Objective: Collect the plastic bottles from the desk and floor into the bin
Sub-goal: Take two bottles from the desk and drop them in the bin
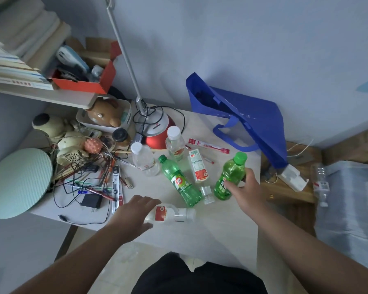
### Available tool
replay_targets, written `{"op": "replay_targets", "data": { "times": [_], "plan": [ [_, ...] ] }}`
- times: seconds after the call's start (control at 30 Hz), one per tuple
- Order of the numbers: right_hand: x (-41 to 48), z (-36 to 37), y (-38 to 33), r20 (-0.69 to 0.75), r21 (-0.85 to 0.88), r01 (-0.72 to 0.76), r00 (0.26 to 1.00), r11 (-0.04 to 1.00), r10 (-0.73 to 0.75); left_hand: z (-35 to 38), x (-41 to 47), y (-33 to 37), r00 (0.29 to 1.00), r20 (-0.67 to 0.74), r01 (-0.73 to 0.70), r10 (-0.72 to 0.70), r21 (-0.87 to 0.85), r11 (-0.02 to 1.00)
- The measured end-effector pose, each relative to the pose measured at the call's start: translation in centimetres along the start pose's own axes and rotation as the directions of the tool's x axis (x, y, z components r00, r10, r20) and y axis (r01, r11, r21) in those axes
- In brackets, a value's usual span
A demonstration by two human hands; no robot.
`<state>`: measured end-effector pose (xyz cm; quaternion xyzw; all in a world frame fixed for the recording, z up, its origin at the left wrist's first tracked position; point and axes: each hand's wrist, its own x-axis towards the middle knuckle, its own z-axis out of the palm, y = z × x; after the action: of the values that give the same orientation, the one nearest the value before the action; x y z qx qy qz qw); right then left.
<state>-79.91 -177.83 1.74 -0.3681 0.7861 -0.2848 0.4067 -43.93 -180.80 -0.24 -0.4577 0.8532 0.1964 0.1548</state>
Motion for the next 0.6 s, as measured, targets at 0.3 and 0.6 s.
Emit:
{"op": "replay_targets", "data": {
  "times": [0.3,0.6],
  "plan": [
    [-3.0,-2.3,1.9,0.309,0.027,0.191,0.932,0.981,-0.190,3.4,-11.2,10.1,0.838,0.056,0.319,-0.543,-0.858,0.403],
    [-7.1,1.5,2.7,0.659,-0.092,0.386,0.715,0.918,-0.235,12.1,-23.5,21.3,0.506,0.297,0.076,-0.810,-0.950,-0.301]
  ]
}}
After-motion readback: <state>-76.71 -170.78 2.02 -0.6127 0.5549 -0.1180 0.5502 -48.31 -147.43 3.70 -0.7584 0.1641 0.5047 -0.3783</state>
